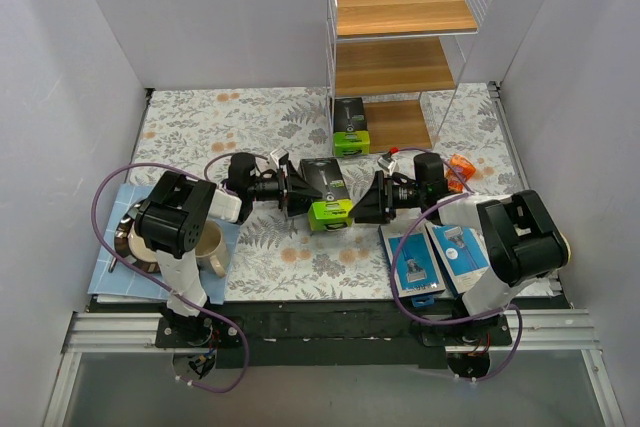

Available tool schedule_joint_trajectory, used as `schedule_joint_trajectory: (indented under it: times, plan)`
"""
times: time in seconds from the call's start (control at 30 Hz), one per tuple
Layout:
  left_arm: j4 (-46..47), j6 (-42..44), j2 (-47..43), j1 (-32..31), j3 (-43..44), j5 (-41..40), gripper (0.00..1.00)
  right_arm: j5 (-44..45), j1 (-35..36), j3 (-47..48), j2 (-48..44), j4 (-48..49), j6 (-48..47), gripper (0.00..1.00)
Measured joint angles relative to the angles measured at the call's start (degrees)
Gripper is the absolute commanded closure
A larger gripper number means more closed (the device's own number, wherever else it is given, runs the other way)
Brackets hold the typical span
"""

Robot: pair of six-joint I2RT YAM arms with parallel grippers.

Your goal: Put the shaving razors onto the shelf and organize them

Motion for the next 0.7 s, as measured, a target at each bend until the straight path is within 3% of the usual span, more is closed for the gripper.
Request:
schedule_joint_trajectory:
  times: [0.5, 0.63, 0.7]
  plan:
    - [12.07, -0.24, 0.02, -0.63, -0.50, 3.89, 0.43, -5.05, 1.51, 1.86, 5.35, 7.56, 9.16, 0.18]
    - [13.57, -0.35, 0.70, -1.79, -0.15, 4.37, 0.43, -6.82, 2.95, 2.84, 5.88, 12.13, 11.50, 0.28]
    - [14.14, -0.55, 1.27, -2.10, 0.39, 4.74, 0.42, -7.76, 3.21, 3.06, 5.88, 13.05, 12.00, 0.44]
